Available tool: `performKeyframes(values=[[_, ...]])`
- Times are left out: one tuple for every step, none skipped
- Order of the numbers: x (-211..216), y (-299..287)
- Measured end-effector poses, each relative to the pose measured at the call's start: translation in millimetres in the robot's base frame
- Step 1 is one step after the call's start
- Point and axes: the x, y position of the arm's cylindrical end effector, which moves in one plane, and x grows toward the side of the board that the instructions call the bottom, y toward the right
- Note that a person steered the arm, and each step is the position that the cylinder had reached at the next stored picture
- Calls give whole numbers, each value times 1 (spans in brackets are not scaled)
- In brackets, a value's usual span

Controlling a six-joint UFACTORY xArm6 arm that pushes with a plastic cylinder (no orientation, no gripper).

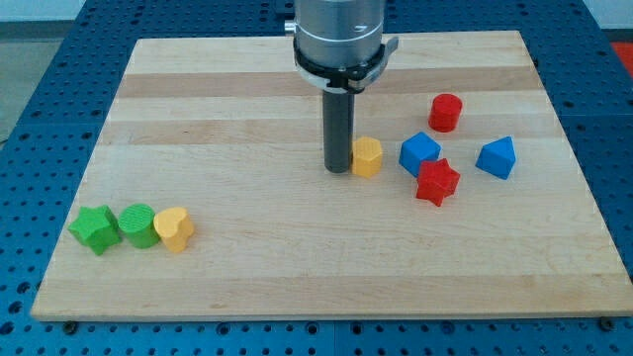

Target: Move your arm to the top center

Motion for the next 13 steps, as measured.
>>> performKeyframes(values=[[-7,21],[-7,28],[-11,30],[-15,16],[-46,16],[-82,16],[-116,16],[-128,16],[-133,16],[-144,16],[-156,16],[-186,12],[-232,10]])
